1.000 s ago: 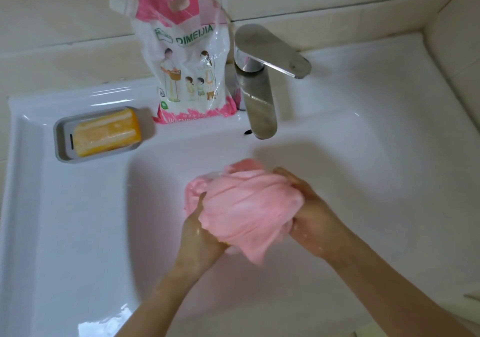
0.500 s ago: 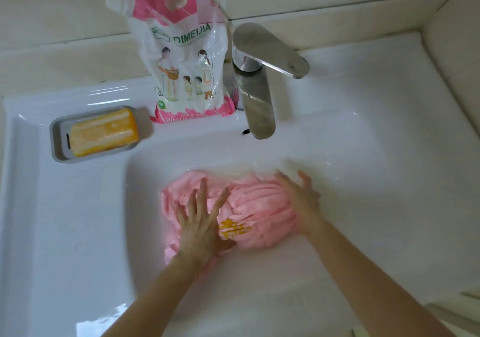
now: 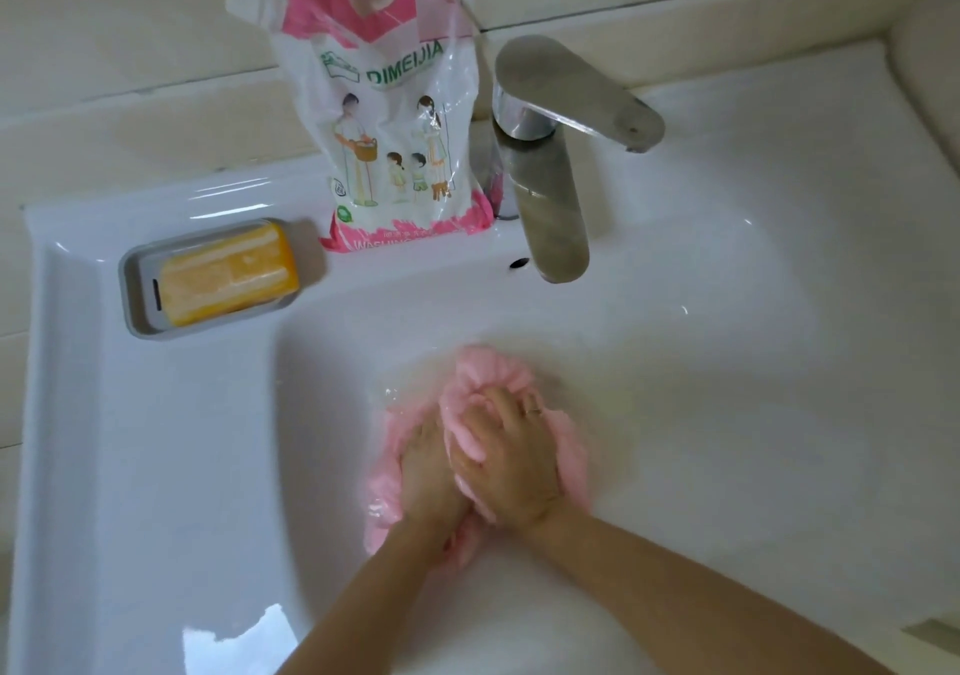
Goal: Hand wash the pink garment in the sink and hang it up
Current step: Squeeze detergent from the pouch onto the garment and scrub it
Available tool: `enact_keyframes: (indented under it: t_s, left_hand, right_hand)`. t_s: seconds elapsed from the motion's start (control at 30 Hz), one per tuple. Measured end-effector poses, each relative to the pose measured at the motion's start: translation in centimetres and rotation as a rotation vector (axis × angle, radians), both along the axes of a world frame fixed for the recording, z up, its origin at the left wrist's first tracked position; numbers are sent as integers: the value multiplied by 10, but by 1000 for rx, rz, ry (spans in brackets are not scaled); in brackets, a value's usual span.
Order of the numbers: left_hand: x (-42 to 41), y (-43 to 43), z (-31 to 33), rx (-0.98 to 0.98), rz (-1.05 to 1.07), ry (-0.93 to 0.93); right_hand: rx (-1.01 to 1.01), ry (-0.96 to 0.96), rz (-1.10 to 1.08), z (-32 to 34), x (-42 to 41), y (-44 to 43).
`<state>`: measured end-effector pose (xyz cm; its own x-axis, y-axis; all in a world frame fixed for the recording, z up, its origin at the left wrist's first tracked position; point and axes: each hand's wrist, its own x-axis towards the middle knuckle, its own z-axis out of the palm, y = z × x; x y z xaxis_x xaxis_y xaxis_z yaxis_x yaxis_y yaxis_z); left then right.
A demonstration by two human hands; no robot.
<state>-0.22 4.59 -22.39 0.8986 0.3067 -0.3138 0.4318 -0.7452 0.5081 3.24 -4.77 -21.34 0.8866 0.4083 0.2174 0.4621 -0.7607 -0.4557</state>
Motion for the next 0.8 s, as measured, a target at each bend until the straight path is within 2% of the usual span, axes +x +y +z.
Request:
enact_keyframes:
  t_s: [0.1, 0.2, 0.27, 0.33, 0.37, 0.43, 0.47, 0.53, 0.6, 0.63, 0.7, 0.8]
  left_hand:
    - [1, 6, -18, 99, -93, 72]
    - [3, -1, -16, 126, -118, 61]
    - [4, -7, -7, 218, -139, 15]
    - [1, -3, -2, 339, -188, -54]
    - [-4, 2, -3, 376, -224, -103]
    - [-13, 14, -6, 417, -249, -193]
    - [-16, 17, -7, 404, -233, -181]
    - [-15, 18, -10, 335, -205, -132]
    - [-12, 15, -12, 265, -211, -118]
    - [-11, 14, -12, 252, -206, -126]
    - [-10, 13, -13, 246, -178, -151]
    - [-12, 12, -15, 215, -148, -169]
  right_hand:
    - [-14, -97, -33, -24, 20, -1]
    - [-60, -97, -117, -35, 42, -2]
    - [-60, 25, -125, -33, 55, 2]
    - [-27, 244, -190, -21, 66, 1]
    - [24, 333, -285, -14, 72, -2]
    - [267, 501, -459, 10, 76, -12]
    - [323, 485, -441, 20, 72, -20]
    - [313, 418, -208, 42, 54, -31]
    - [73, 315, -17, 38, 38, -35]
    - [-52, 283, 8, 28, 37, -34]
    - [-199, 363, -64, 20, 46, -27]
    - [-93, 444, 60, 25, 44, -18]
